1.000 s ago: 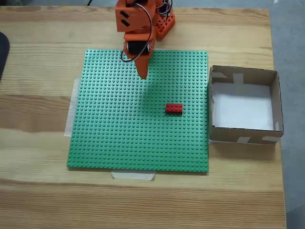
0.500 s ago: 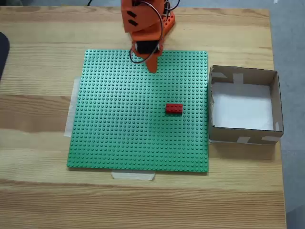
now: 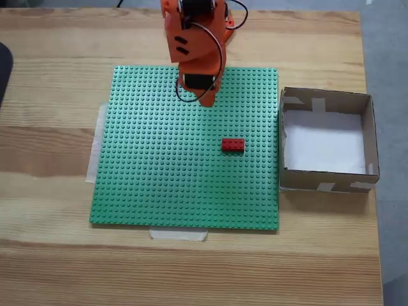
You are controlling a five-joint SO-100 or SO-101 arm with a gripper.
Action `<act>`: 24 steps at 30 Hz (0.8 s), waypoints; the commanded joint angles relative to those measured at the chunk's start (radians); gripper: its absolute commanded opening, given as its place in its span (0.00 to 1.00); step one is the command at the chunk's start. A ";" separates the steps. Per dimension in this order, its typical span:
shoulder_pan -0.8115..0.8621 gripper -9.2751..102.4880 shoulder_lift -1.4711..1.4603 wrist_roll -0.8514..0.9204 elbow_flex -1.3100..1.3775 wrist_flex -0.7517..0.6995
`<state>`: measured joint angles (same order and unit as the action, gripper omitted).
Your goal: Pick the red lego block and put it in the box.
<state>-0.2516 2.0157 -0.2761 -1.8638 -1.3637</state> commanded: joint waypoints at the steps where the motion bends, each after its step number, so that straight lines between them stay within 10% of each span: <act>1: -0.015 0.11 -0.063 -0.014 0.121 -0.046; 24: -0.130 0.35 -0.365 -0.120 0.268 -0.075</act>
<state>-0.3682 1.6567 -0.3866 -1.6460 -1.4419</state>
